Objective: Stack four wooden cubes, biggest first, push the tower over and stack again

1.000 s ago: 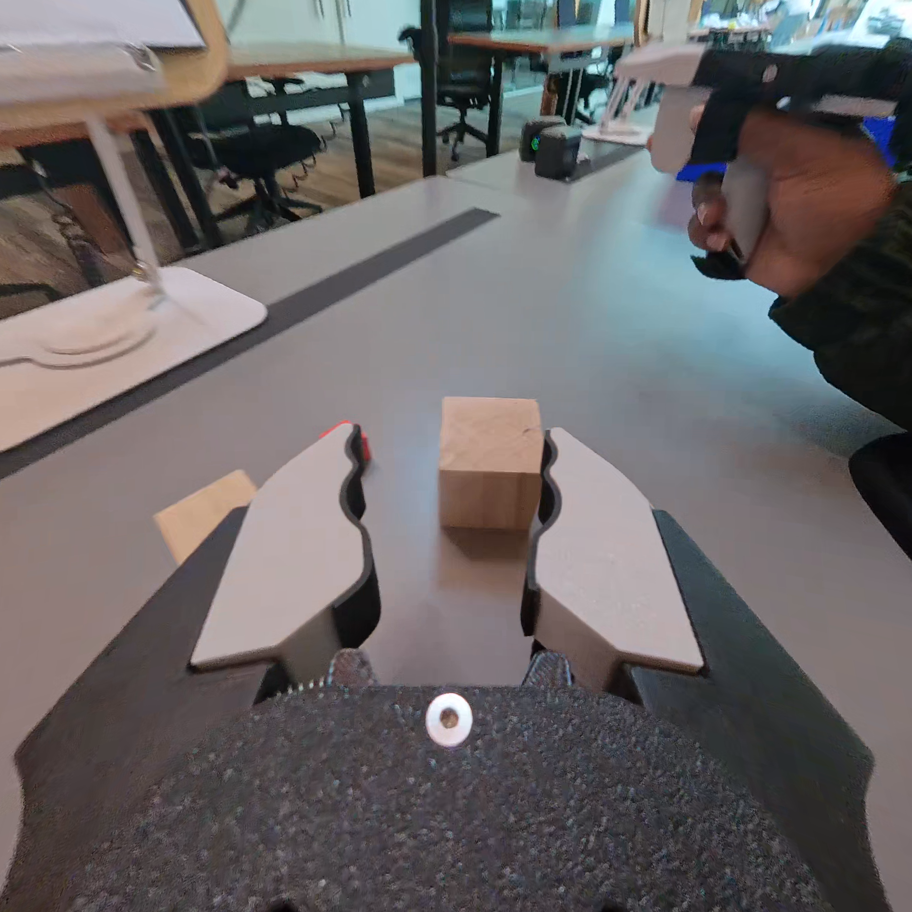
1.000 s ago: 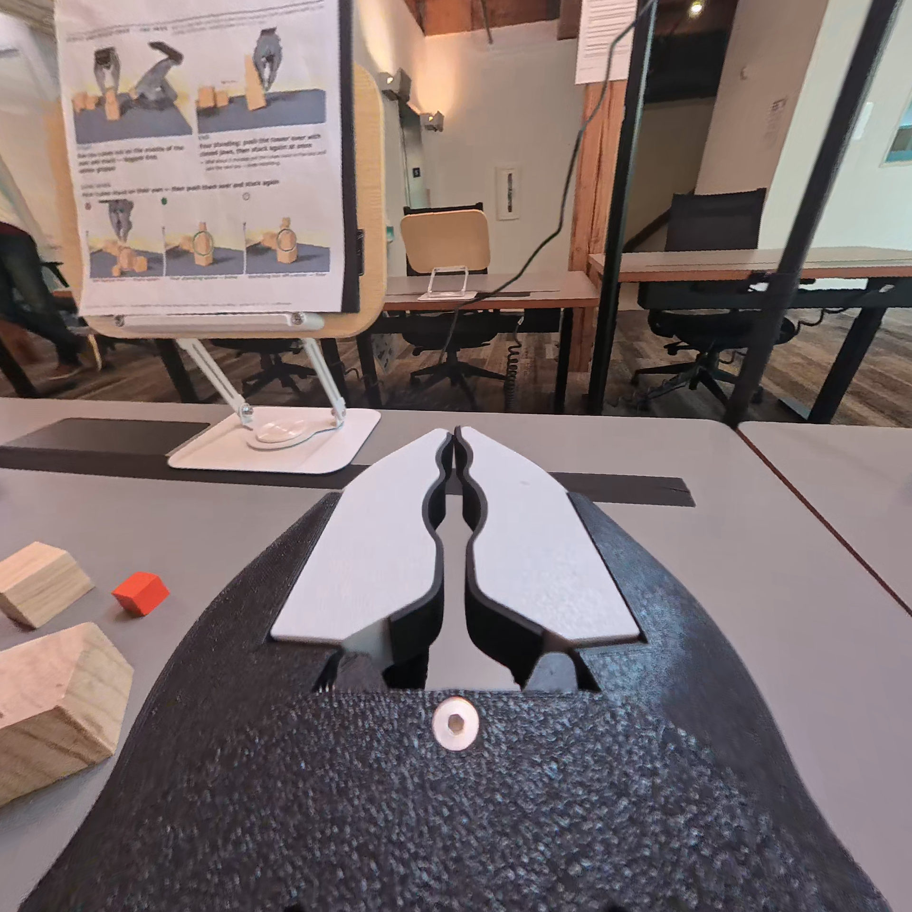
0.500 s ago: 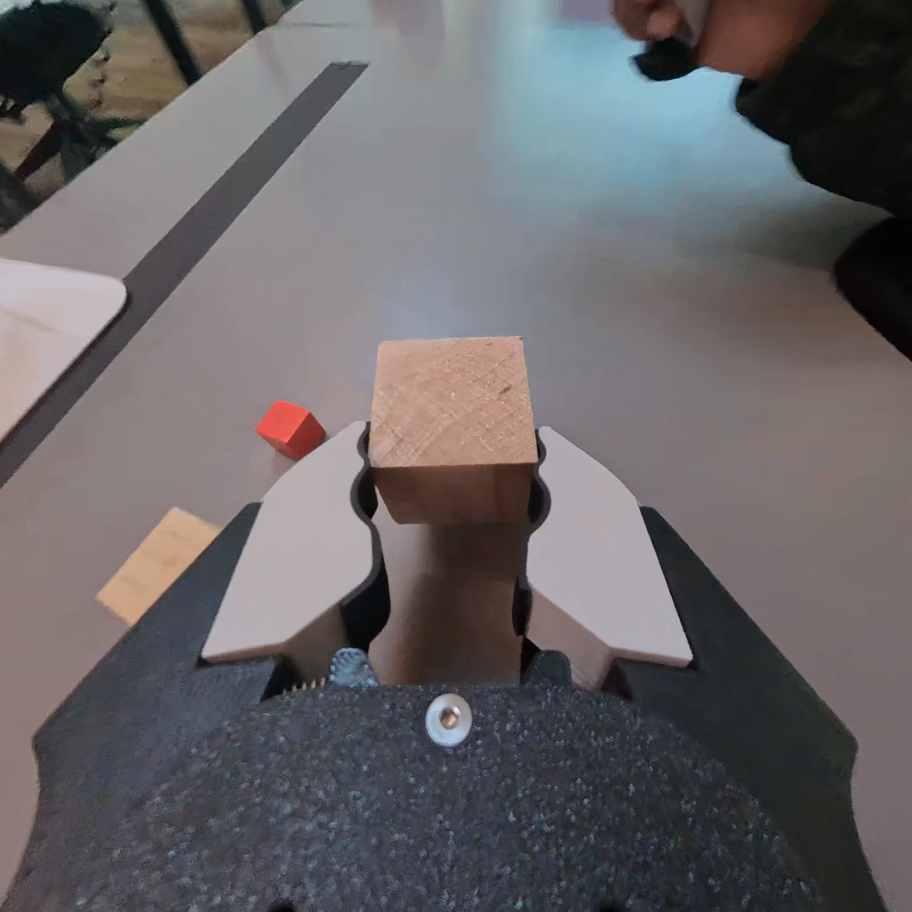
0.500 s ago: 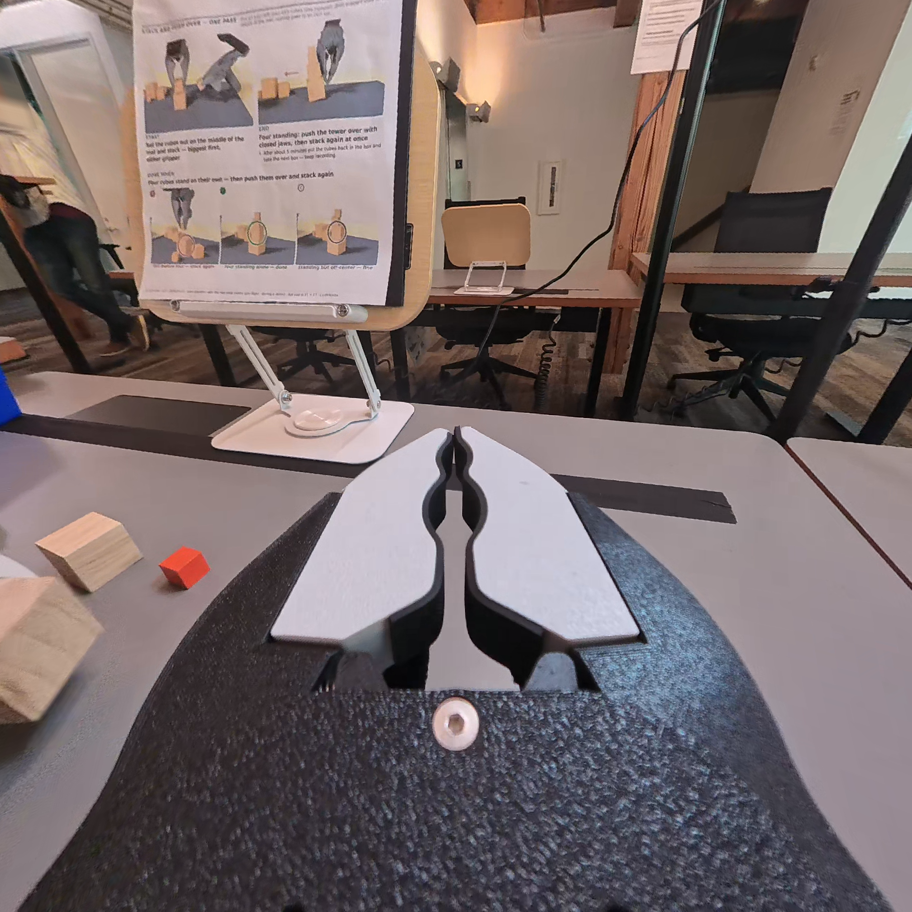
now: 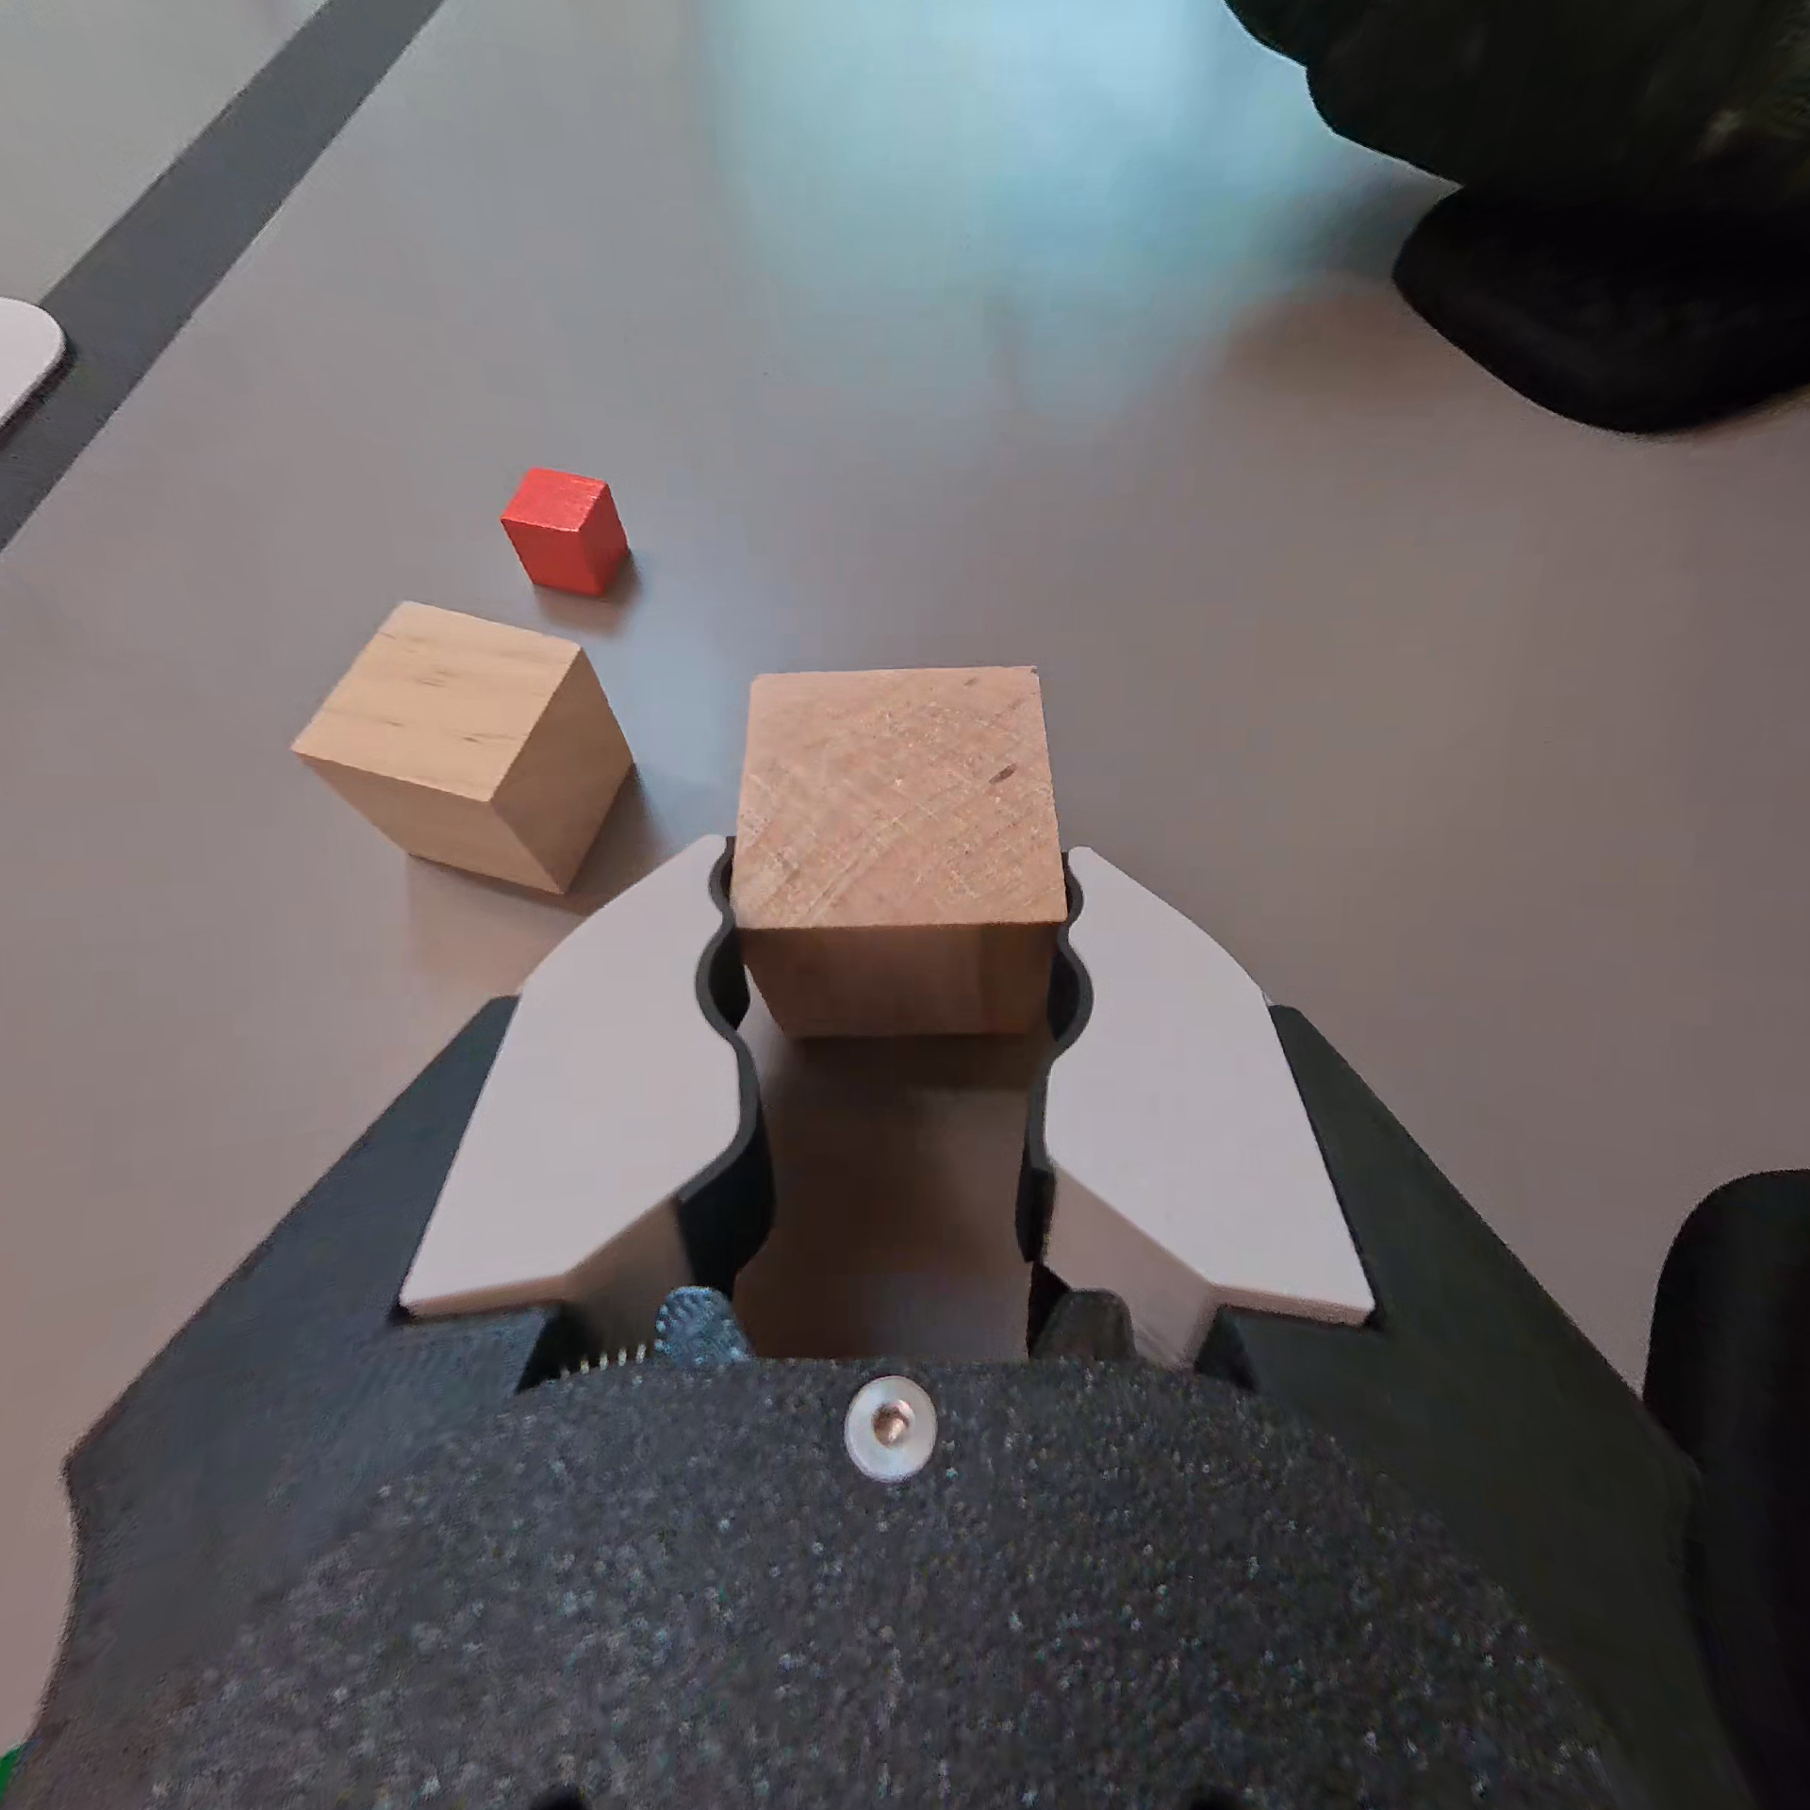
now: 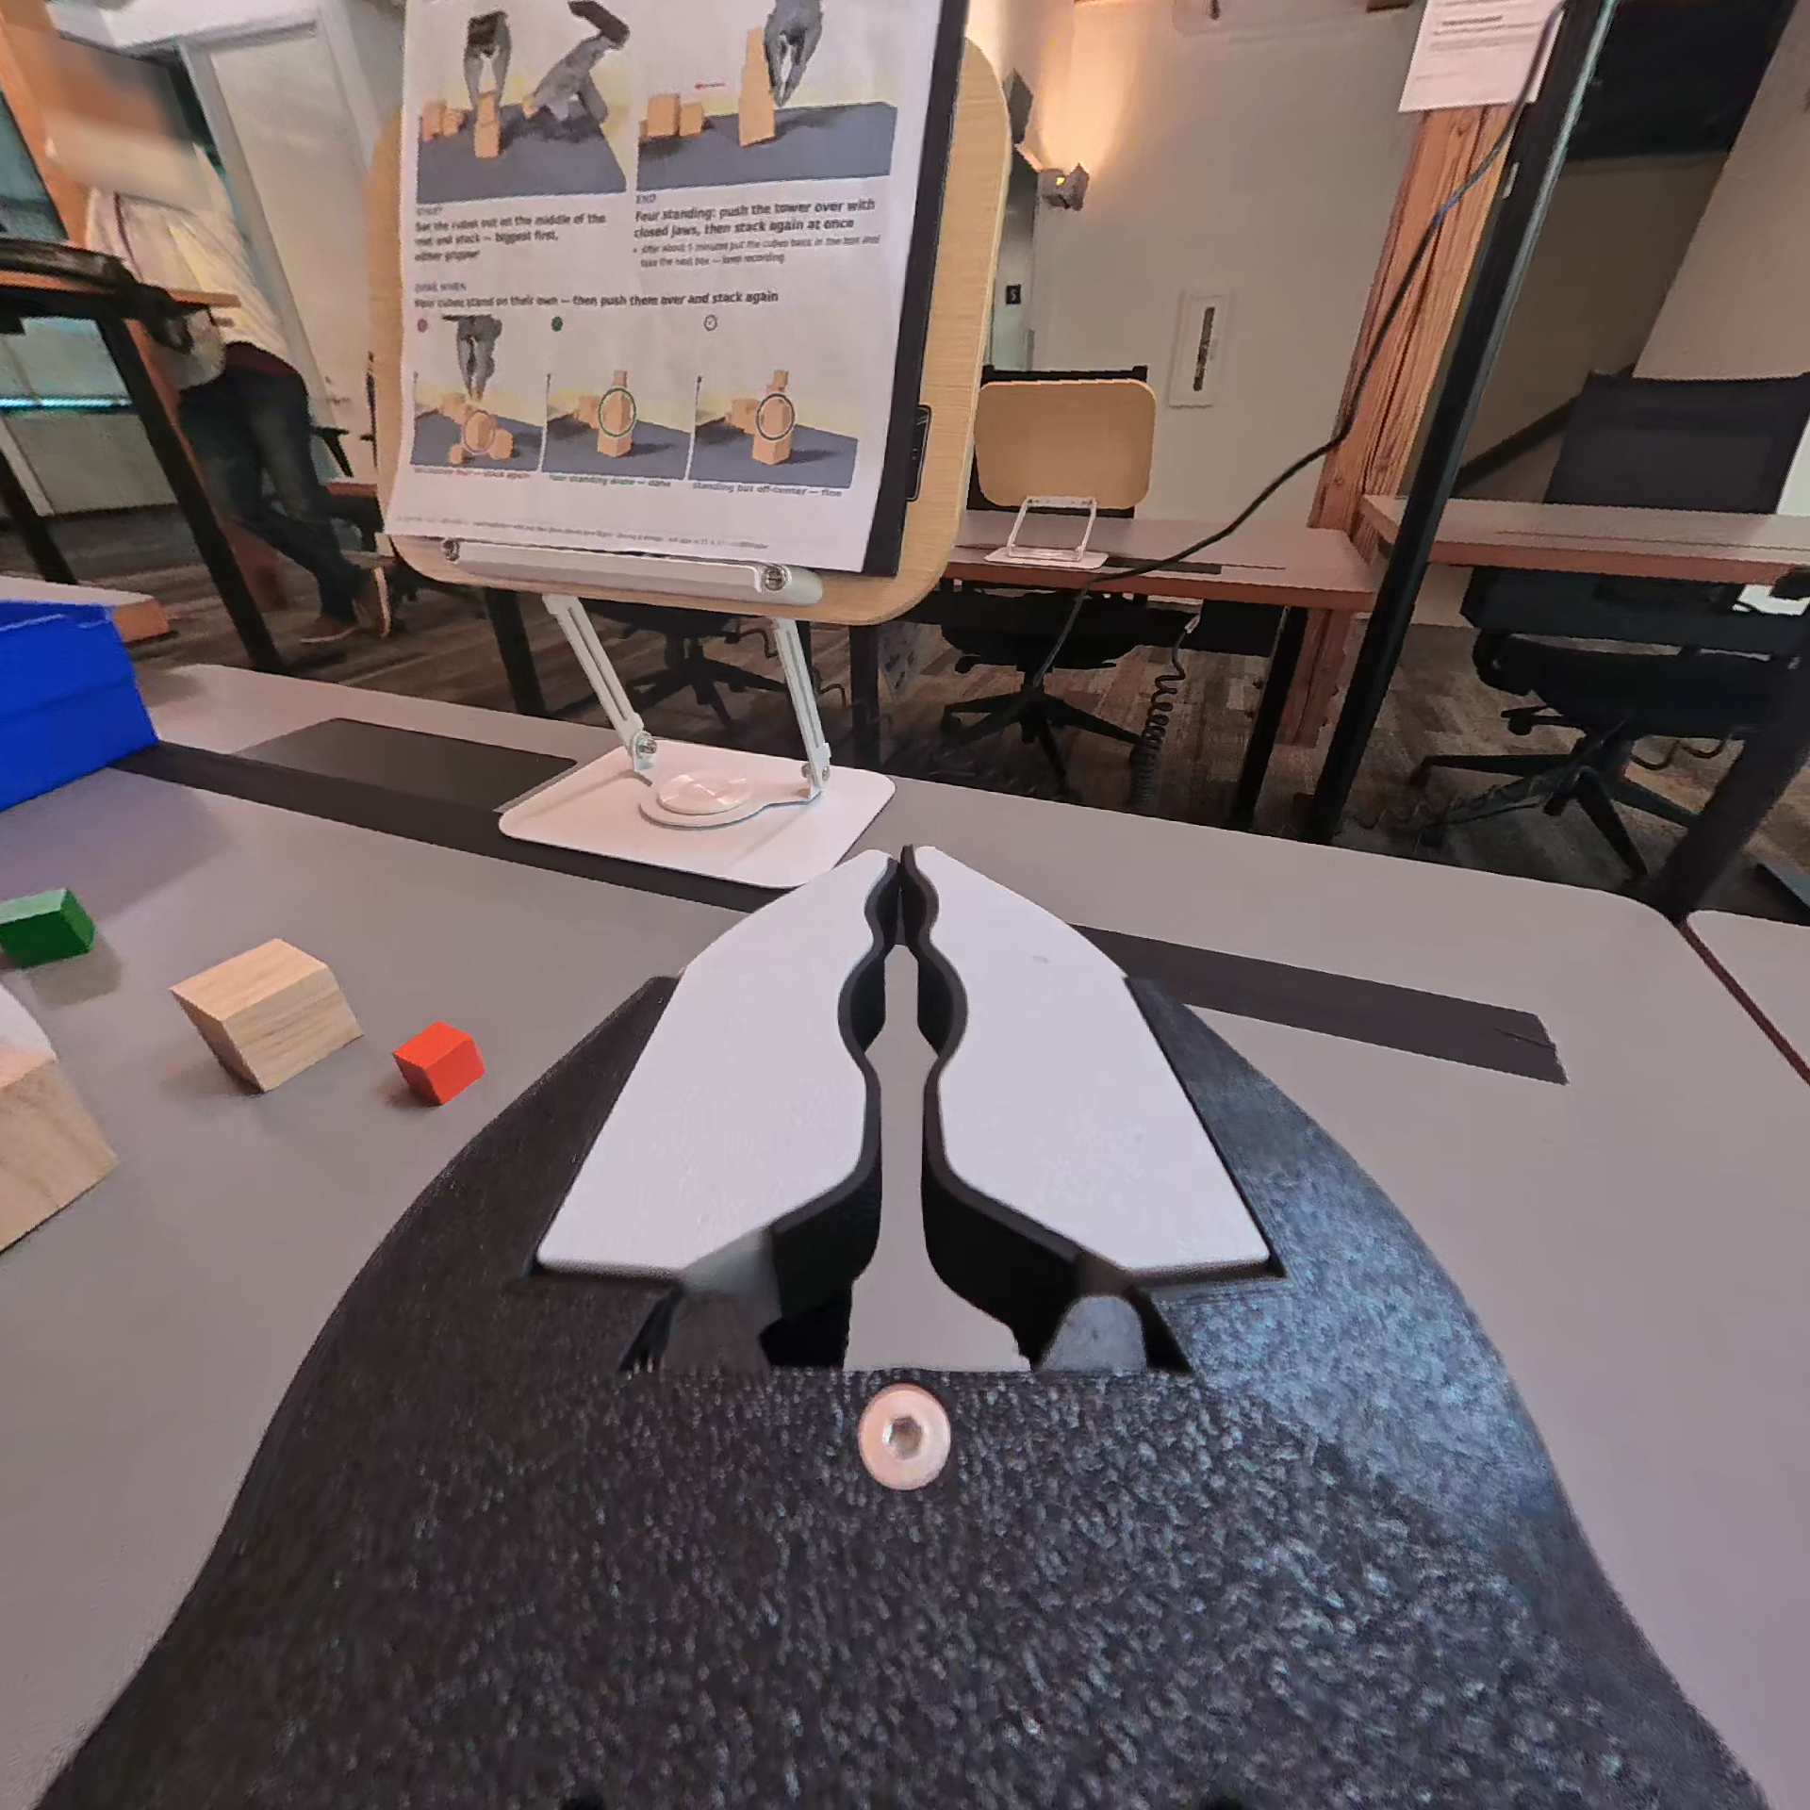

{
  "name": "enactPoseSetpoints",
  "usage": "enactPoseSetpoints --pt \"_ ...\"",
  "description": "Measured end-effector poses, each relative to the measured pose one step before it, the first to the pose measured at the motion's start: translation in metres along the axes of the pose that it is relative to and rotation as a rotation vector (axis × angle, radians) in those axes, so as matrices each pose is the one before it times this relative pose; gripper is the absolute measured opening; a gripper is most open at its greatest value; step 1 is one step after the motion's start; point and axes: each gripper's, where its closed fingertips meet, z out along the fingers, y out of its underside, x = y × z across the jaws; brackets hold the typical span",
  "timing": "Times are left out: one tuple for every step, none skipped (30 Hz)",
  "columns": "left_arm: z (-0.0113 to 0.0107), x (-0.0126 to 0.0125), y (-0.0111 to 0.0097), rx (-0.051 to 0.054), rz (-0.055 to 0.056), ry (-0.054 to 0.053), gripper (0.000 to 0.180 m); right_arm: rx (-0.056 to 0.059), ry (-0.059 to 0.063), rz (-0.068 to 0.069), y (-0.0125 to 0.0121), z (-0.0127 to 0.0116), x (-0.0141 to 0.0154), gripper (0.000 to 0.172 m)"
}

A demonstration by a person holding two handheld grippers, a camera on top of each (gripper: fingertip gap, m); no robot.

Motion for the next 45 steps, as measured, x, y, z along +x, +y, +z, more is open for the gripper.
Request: enactPoseSetpoints --pt "0.00043 0.00003 -0.00022 -0.0049 0.0005 0.0001 0.059 -0.0009 -0.0042 -0.0024 0.00022 0.00028 -0.00110 0.000" --pt "0.00047 0.00032 -0.00015 -0.0043 0.0009 -0.0003 0.059 -0.0013 -0.0039 -0.0003 0.00027 0.00022 -0.00067 0.000" --pt "0.00037 -0.00001 -0.00019 -0.0043 0.0033 -0.0038 0.059 -0.0015 -0.0039 0.0008 0.00030 0.00002 -0.00061 0.000" --pt "0.00003 0.00000 -0.00027 -0.0051 0.0024 -0.0058 0.059 -0.0012 -0.0032 0.0012 0.00016 -0.00004 -0.00037 0.000" --pt "-0.00028 -0.00002 -0.00057 -0.0019 -0.0008 -0.0069 0.059 0.0001 -0.0028 0.0006 -0.00021 -0.00026 -0.00032 0.000" --pt "-0.00112 0.00014 -0.00234 0.0101 -0.0060 -0.0074 0.061 0.0019 -0.0010 -0.0006 -0.00064 -0.00049 0.00004 0.000" --pt "-0.00267 -0.00109 -0.00261 0.0120 -0.0081 -0.0141 0.064 0.0028 0.0017 -0.0013 -0.00105 -0.00079 0.00048 0.000" --pt "-0.00431 -0.00149 -0.00245 0.0106 -0.0116 -0.0149 0.066 0.0037 0.0025 -0.0008 -0.00127 -0.00086 0.00083 0.000" --pt "-0.00594 -0.00042 -0.00400 0.0227 -0.0139 -0.0049 0.068 0.0041 0.0016 0.0017 -0.00142 -0.00074 0.00081 0.000" --pt "-0.00729 -0.00148 -0.00663 0.0401 -0.0148 -0.0092 0.067 0.0040 0.0005 0.0038 -0.00122 -0.00061 0.00070 0.000" --pt "-0.00763 -0.00437 -0.00820 0.0489 -0.0146 -0.0231 0.065 0.0030 0.0003 0.0038 -0.00079 -0.00032 0.00040 0.000" --pt "-0.00711 -0.00685 -0.00880 0.0489 -0.0178 -0.0332 0.061 0.0005 -0.0004 0.0026 -0.00017 0.00008 0.00012 0.000" --pt "-0.00517 -0.00759 -0.00802 0.0374 -0.0177 -0.0348 0.057 -0.0016 -0.0012 0.0008 0.00042 0.00037 -0.00030 0.000" --pt "-0.00245 -0.00728 -0.00628 0.0185 -0.0083 -0.0346 0.054 -0.0024 -0.0019 -0.0010 0.00071 0.00050 -0.00084 0.000" --pt "0.00027 -0.00580 -0.00359 -0.0037 0.0072 -0.0281 0.053 -0.0028 -0.0032 -0.0019 0.00067 0.00056 -0.00112 0.000" --pt "0.00262 -0.00477 -0.00054 -0.0281 0.0208 -0.0196 0.053 -0.0030 -0.0041 -0.0027 0.00069 0.00047 -0.00146 0.000" --pt "0.00403 -0.00408 0.00156 -0.0461 0.0235 -0.0090 0.054 -0.0028 -0.0043 -0.0040 0.00036 0.00040 -0.00143 0.000" --pt "0.00480 -0.00451 0.00192 -0.0533 0.0171 -0.0031 0.055 -0.0021 -0.0039 -0.0049 0.00016 0.00027 -0.00117 0.000" --pt "0.00544 -0.00585 0.00208 -0.0570 0.0120 -0.0035 0.057 -0.0014 -0.0037 -0.0049 -0.00013 0.00000 -0.00097 0.000" --pt "0.00565 -0.00655 0.00221 -0.0612 0.0126 -0.0050 0.059 -0.0006 -0.0018 -0.0041 -0.00023 0.00001 -0.00047 0.000" --pt "0.00595 -0.00501 0.00138 -0.0589 0.0143 0.0015 0.061 -0.0006 -0.0013 -0.0020 -0.00002 -0.00013 -0.00007 0.000" --pt "0.00574 -0.00260 -0.00012 -0.0497 0.0174 0.0121 0.062 -0.0009 -0.0016 0.0004 0.00002 -0.00012 0.00007 0.000" --pt "0.00558 -0.00152 -0.00125 -0.0424 0.0203 0.0133 0.063 -0.0001 -0.0004 0.0019 -0.00007 -0.00025 0.00048 0.000" --pt "0.00506 -0.00181 -0.00162 -0.0396 0.0219 0.0080 0.064 0.0006 0.0004 0.0026 0.00004 -0.00034 0.00080 0.000" --pt "0.00472 -0.00143 -0.00205 -0.0334 0.0205 0.0084 0.064 -0.0003 0.0001 0.0036 0.00016 -0.00023 0.00078 0.000" --pt "0.00477 -0.00020 -0.00179 -0.0316 0.0163 0.0145 0.065 -0.0014 -0.0009 0.0045 0.00040 0.00000 0.00064 0.000" --pt "0.00497 0.00069 -0.00028 -0.0376 0.0126 0.0188 0.067 -0.0019 -0.0015 0.0046 0.00045 0.00011 0.00051 0.000" --pt "0.00522 0.00045 0.00067 -0.0405 0.0138 0.0152 0.069 -0.0012 -0.0009 0.0036 0.00036 -0.00002 0.00035 0.000" --pt "0.00535 0.00055 0.00149 -0.0403 0.0172 0.0125 0.069 -0.0003 -0.0011 0.0020 0.00014 0.00001 0.00008 0.000" --pt "0.00570 0.00006 0.00294 -0.0459 0.0197 0.0083 0.069 -0.0008 -0.0017 0.0007 0.00020 0.00012 -0.00018 0.000" --pt "0.00588 -0.00048 0.00407 -0.0501 0.0211 0.0040 0.069 -0.0016 -0.0018 0.0005 0.00030 0.00011 -0.00027 0.000" --pt "0.00572 -0.00022 0.00406 -0.0468 0.0223 0.0034 0.066 -0.0017 -0.0025 0.0002 0.00042 0.00020 -0.00051 0.000" --pt "0.00545 0.00187 0.00283 -0.0349 0.0200 0.0132 0.060 -0.0015 -0.0020 0.0000 0.00039 0.00022 -0.00042 0.000" --pt "0.00436 0.00058 0.00180 -0.0250 0.0177 0.0000 0.051 -0.0009 -0.0009 0.0002 0.00042 0.00016 -0.00013 0.000" --pt "0.00074 -0.00239 -0.00020 -0.0124 0.0285 -0.0173 0.046 -0.0007 -0.0011 0.0009 0.00029 0.00017 0.00002 0.000" --pt "-0.00117 0.00059 0.00180 -0.0238 -0.0015 0.0028 0.046 -0.0004 -0.0015 0.0012 0.00005 0.00022 0.00008 0.000" --pt "-0.00308 -0.00040 0.00192 -0.0204 -0.0109 -0.0046 0.045 0.0003 -0.0014 0.0019 -0.00024 0.00004 0.00005 0.000" --pt "-0.00600 -0.00078 -0.00001 0.0066 -0.0063 -0.0122 0.045 0.0015 -0.0008 0.0027 -0.00039 -0.00005 0.00019 0.000" --pt "-0.00916 -0.00155 -0.00075 0.0221 -0.0010 -0.0225 0.045 0.0026 -0.0002 0.0035 -0.00054 -0.00011 0.00025 0.000" --pt "-0.01194 -0.00259 -0.00039 0.0207 -0.0060 -0.0299 0.045 0.0030 -0.0008 0.0042 -0.00059 -0.00003 0.00003 0.000" --pt "-0.01376 -0.00049 -0.00046 0.0184 -0.0141 -0.0170 0.045 0.0016 -0.0023 0.0049 -0.00031 0.00005 -0.00034 0.000" --pt "-0.01480 0.00208 -0.00102 0.0189 -0.0169 -0.0059 0.045 0.0005 -0.0028 0.0043 -0.00017 0.00021 -0.00058 0.000" --pt "-0.01445 0.00356 -0.00051 0.0138 -0.0158 -0.0049 0.045 0.0018 -0.0018 0.0024 -0.00053 -0.00008 -0.00065 0.000" --pt "-0.01276 0.00496 0.00095 0.0007 -0.0126 -0.0032 0.045 0.0030 -0.0018 0.0015 -0.00077 -0.00025 -0.00095 0.000" --pt "-0.01024 0.00611 0.00185 -0.0043 -0.0094 -0.0022 0.045 0.0026 -0.0030 0.0015 -0.00072 -0.00022 -0.00120 0.000"
